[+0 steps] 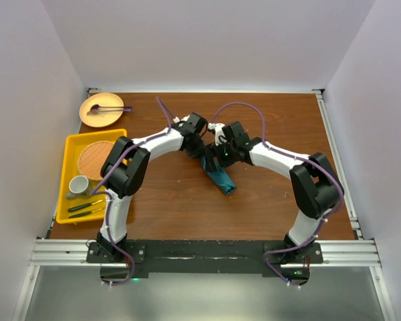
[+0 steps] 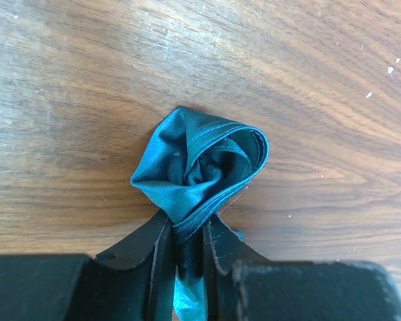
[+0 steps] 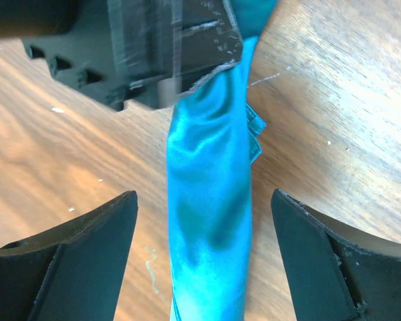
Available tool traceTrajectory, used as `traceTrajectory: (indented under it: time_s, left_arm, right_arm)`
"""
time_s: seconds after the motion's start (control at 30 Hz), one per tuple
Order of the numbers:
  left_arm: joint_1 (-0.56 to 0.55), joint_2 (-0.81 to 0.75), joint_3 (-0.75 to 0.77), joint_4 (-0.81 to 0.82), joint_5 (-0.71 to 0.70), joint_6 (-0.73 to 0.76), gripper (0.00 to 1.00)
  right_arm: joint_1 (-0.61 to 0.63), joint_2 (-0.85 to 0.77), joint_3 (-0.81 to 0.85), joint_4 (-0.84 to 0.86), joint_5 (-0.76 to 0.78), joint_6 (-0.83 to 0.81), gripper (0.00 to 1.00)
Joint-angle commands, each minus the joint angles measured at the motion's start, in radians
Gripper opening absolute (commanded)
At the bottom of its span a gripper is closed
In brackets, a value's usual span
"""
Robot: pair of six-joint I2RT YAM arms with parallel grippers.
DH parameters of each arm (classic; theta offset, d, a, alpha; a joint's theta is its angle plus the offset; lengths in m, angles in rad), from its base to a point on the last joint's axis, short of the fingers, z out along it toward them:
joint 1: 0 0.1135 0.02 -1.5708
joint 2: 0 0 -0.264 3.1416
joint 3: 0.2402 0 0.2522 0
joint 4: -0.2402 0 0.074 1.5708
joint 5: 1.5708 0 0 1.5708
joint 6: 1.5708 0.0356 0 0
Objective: Fold the napkin, place the utensils inside, and roll it up
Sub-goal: Roll the napkin with the utensil
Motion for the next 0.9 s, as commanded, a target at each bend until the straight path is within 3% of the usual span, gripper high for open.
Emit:
traceTrajectory:
  time_s: [0.0,0.3,0.53,0.73,0.8,0.87]
  left_arm:
    - [0.015,-0.007,-0.021,-0.048,0.04,0.014,0.18]
    - [0.025,-0.009,-0.024,-0.064,0.065,0.012,0.19]
    - [0.03,-0.018,-0.039,-0.061,0.066,0.017,0.19]
    - [0.039,-0.029,-0.047,-0.06,0.073,0.029,0.19]
    - [0.042,-0.036,-0.057,-0.054,0.08,0.035,0.19]
    - [0.048,-0.055,-0.085,-0.026,0.086,0.047,0.21]
  right_arm:
    - [0.117,-0.02,-0.053,0.098,0.246,-0.083,0.87]
    - [0.272,0.02,-0.082,0.22,0.613,-0.103,0.88]
    - [0.278,0.07,-0.085,0.215,0.639,-0.09,0.84]
    - [0.266,0.11,-0.116,0.23,0.629,-0.005,0.67]
    - [0.255,0.116,-0.122,0.233,0.61,0.024,0.51]
    - [0.257,0.117,-0.142,0.249,0.601,0.041,0.43]
